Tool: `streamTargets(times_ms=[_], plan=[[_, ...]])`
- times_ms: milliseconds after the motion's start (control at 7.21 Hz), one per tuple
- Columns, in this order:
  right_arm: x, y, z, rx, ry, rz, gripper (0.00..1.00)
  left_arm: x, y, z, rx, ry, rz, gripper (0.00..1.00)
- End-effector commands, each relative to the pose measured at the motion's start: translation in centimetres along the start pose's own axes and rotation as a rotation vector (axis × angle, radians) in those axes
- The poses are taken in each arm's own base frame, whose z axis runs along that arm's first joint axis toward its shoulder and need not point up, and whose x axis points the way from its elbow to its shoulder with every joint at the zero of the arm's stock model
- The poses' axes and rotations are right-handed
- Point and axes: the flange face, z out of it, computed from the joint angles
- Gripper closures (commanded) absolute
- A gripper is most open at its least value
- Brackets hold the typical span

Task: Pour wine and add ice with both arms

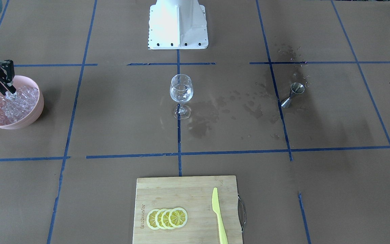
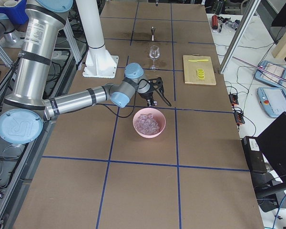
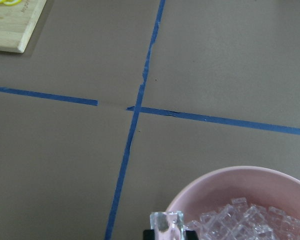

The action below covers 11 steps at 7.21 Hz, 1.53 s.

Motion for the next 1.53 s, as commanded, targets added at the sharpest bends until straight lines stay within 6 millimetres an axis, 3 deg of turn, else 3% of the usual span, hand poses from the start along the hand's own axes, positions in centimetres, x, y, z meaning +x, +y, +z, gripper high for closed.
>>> streamTargets(times_ms=[0,139,278,416,555,694,833,1110,1388], plan=[[-4.1,-3.2,0.3,0.002,-0.010,-0.006,1.00,-0.5,0.7,-0.4,-0.070,-0.026,-0.053,0.00],[-6.9,-5.1,0.5,-0.003,-0.016,-0.010,1.00,0.0,0.5,-1.7,-0.098,-0.032,-0.018,0.00],[-11.6,-7.0,0.3,-0.019,-0.031,-0.016,1.00,-2.0,0.2,-5.9,-0.003,-0.023,-0.040,0.00],[-18.3,-8.7,-0.3,-0.044,-0.042,0.022,1.00,-3.4,0.8,-7.1,0.026,-0.021,-0.070,0.00],[-25.5,-8.8,-0.2,-0.041,-0.030,0.037,1.00,-3.2,1.2,-7.9,0.046,-0.050,-0.064,0.00],[-33.0,-7.5,0.3,-0.035,0.002,0.054,1.00,-3.0,0.4,-8.4,0.059,-0.073,-0.056,0.00],[-38.0,-6.3,-0.5,-0.043,-0.010,0.062,1.00,-3.0,-0.4,-9.1,0.084,-0.140,-0.043,0.00],[-43.9,-4.2,-0.7,-0.015,-0.054,0.070,1.00,-3.3,-0.3,-8.9,0.082,-0.148,-0.046,0.00],[-46.9,-4.3,1.2,0.001,-0.028,0.059,1.00,-3.5,-0.1,-8.8,0.081,-0.147,-0.046,0.00]])
